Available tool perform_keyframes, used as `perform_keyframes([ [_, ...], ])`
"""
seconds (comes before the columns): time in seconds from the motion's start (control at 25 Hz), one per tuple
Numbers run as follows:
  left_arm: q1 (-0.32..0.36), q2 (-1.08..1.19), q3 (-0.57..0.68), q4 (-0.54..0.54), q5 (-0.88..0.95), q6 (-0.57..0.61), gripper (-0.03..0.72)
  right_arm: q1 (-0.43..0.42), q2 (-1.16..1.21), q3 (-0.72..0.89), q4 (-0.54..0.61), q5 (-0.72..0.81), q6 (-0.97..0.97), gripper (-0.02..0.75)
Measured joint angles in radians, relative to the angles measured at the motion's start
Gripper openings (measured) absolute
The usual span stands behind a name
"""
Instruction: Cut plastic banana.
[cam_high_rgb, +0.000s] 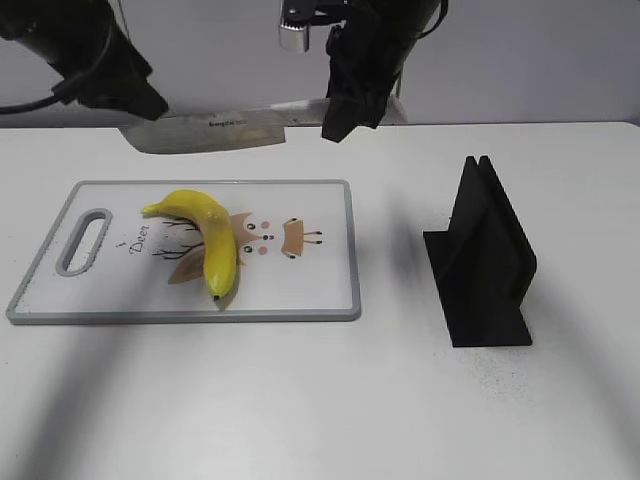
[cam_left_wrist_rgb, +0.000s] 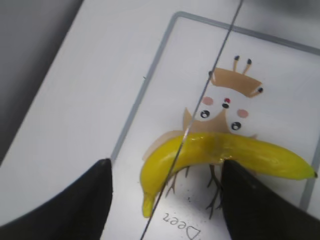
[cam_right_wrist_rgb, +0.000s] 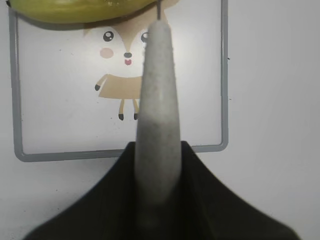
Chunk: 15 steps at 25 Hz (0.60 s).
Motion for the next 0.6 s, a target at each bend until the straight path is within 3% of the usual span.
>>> perform_keyframes([
  [0.16, 0.007, -0.058, 0.0, 0.002, -0.055, -0.09, 0.666, 0.0, -0.024, 0.0, 0.0, -0.001, 0.049, 0.16],
  [0.36, 0.032, -0.136, 0.0, 0.07, -0.052, -0.367, 0.652, 0.0, -0.092, 0.021, -0.027, -0.001, 0.165, 0.16],
  [0.6, 0.076, -0.203, 0.0, 0.213, 0.109, -0.797, 0.579, 0.0, -0.16, 0.038, -0.108, 0.0, 0.665, 0.16],
])
